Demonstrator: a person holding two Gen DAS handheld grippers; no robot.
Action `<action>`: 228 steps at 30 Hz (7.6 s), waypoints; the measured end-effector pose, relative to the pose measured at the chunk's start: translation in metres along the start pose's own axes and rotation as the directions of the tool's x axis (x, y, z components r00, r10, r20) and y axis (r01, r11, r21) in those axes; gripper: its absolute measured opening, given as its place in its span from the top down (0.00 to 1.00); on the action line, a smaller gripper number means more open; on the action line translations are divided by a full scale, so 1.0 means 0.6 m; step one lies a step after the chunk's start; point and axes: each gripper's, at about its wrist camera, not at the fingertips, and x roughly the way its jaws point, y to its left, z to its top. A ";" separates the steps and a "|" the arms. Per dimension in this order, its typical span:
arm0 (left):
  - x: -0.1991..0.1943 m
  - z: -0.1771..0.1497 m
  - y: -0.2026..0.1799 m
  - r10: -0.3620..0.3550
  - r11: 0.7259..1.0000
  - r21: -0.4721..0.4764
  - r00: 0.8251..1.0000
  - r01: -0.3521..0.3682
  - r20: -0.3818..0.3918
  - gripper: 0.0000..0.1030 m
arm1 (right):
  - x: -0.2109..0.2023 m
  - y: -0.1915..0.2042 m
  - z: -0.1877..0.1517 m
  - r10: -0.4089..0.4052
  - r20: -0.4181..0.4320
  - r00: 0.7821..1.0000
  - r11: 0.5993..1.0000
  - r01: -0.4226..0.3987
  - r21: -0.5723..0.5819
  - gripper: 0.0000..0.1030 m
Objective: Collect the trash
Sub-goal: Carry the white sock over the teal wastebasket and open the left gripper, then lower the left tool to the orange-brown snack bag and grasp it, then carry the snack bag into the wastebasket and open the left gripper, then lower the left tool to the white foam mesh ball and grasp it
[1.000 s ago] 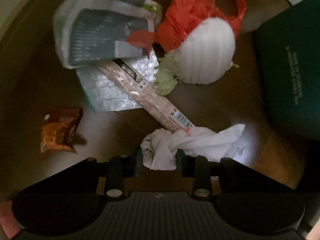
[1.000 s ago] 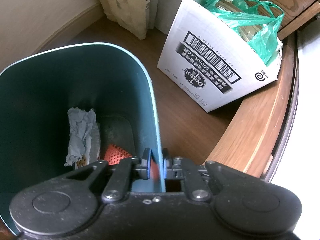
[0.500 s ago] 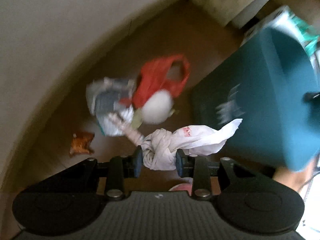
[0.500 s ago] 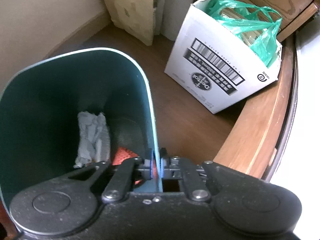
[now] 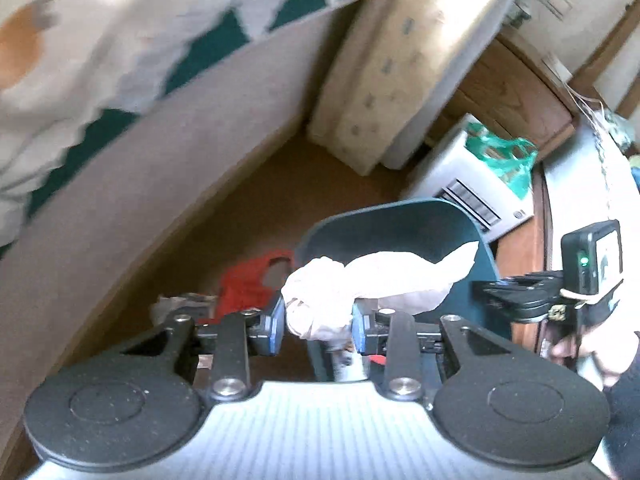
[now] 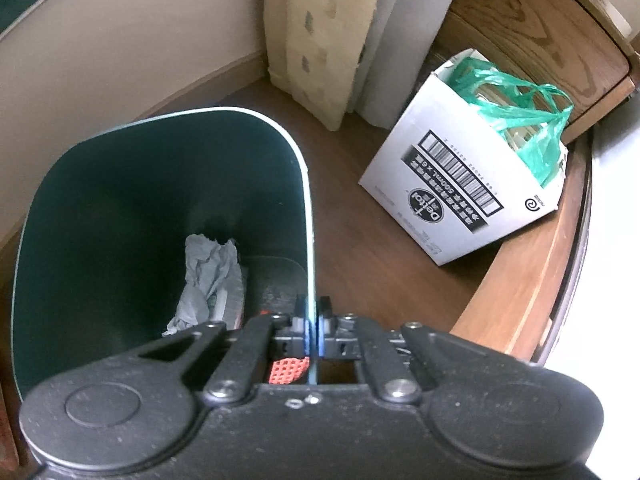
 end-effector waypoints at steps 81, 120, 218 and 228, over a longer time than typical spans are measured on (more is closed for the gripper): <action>0.354 -0.158 0.367 0.245 0.944 -0.125 0.903 -0.305 -0.353 0.27 | 0.054 -0.116 -0.035 -0.049 -0.122 0.991 0.969 0.076 0.234 0.93; 0.280 -0.180 0.361 0.187 0.948 -0.165 0.897 -0.271 -0.400 0.68 | 0.021 -0.090 -0.030 -0.002 -0.043 0.999 0.976 0.012 0.219 0.97; 0.435 -0.149 0.149 0.111 0.992 -0.025 0.946 -0.125 -0.304 0.24 | 0.023 -0.121 0.000 -0.069 0.010 0.998 0.996 0.068 0.056 0.95; 0.548 -0.154 0.157 0.201 0.964 -0.090 0.911 -0.249 -0.360 0.24 | 0.027 -0.137 -0.001 -0.044 0.056 0.997 0.993 0.038 0.109 0.92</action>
